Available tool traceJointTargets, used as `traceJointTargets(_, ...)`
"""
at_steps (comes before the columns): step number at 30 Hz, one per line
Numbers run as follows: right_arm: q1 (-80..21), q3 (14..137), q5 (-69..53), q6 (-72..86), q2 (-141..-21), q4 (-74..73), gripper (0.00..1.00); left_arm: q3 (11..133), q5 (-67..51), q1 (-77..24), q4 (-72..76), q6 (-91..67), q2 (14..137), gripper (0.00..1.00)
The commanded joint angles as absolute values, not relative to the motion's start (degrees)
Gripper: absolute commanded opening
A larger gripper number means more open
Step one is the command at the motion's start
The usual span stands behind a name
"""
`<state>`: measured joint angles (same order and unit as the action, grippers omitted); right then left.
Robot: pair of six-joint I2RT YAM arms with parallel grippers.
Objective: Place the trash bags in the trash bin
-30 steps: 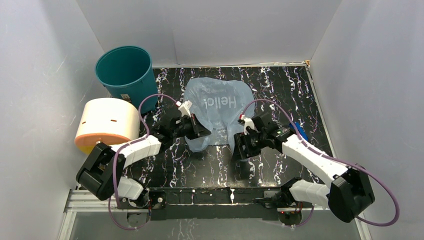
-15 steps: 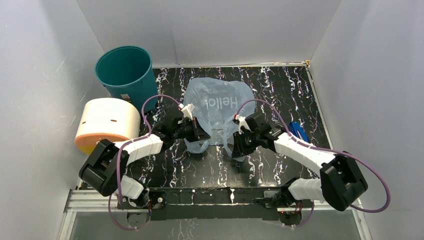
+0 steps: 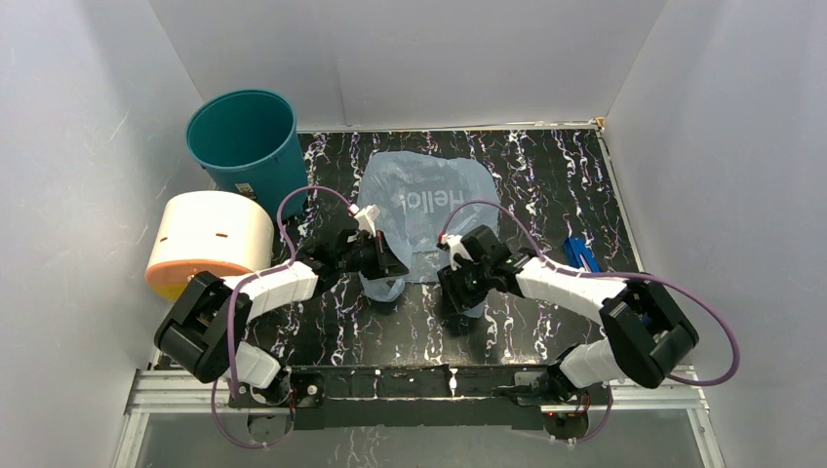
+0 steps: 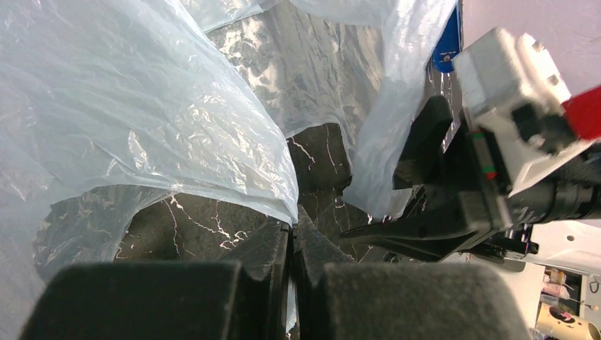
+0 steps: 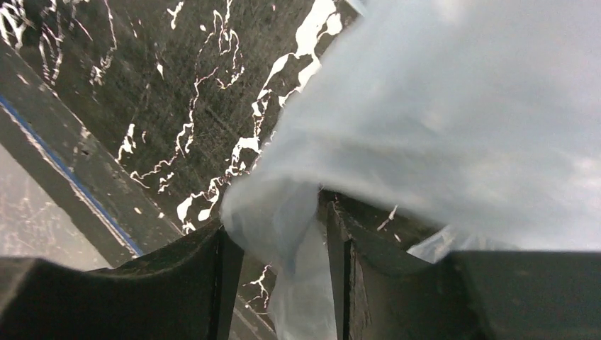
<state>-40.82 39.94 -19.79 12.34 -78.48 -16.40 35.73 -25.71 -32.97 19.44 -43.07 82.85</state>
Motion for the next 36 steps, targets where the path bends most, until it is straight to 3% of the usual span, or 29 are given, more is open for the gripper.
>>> traceJointTargets(1,-44.7,41.9,-15.5,7.6,-79.8,-12.2,0.52,37.2,-25.7,-33.0,19.1,-42.1,81.8,0.00)
traceJointTargets(10,-45.6,45.3,-8.2,10.7,-74.8,-15.5,0.20,37.2,-24.1,-33.0,19.0,-42.4,80.6,0.00)
traceJointTargets(14,-45.2,47.3,-8.2,16.9,-71.9,-13.5,0.16,36.6,-25.2,-33.0,23.4,-45.5,80.2,0.00)
traceJointTargets(18,-36.6,45.8,-33.4,32.2,-73.5,-0.2,0.17,34.3,-27.4,-33.0,35.3,-53.1,78.3,0.00)
traceJointTargets(22,-34.3,40.4,-39.2,47.6,-74.3,19.9,0.23,33.2,-27.1,-33.0,42.5,-59.5,77.2,0.00)
traceJointTargets(25,-34.3,39.7,-38.4,53.7,-74.7,28.1,0.44,31.7,-25.7,-33.0,49.1,-64.9,76.7,0.00)
traceJointTargets(28,-34.4,38.5,-37.5,56.8,-74.6,33.5,0.55,31.8,-25.0,-33.0,52.0,-67.6,77.2,0.00)
traceJointTargets(31,-34.4,37.7,-35.4,56.7,-74.1,33.4,0.68,31.6,-24.6,-33.0,54.6,-69.7,77.8,0.00)
traceJointTargets(36,-34.4,40.6,-35.5,52.8,-75.8,27.2,0.71,31.0,-24.6,-33.3,57.9,-72.2,78.4,0.00)
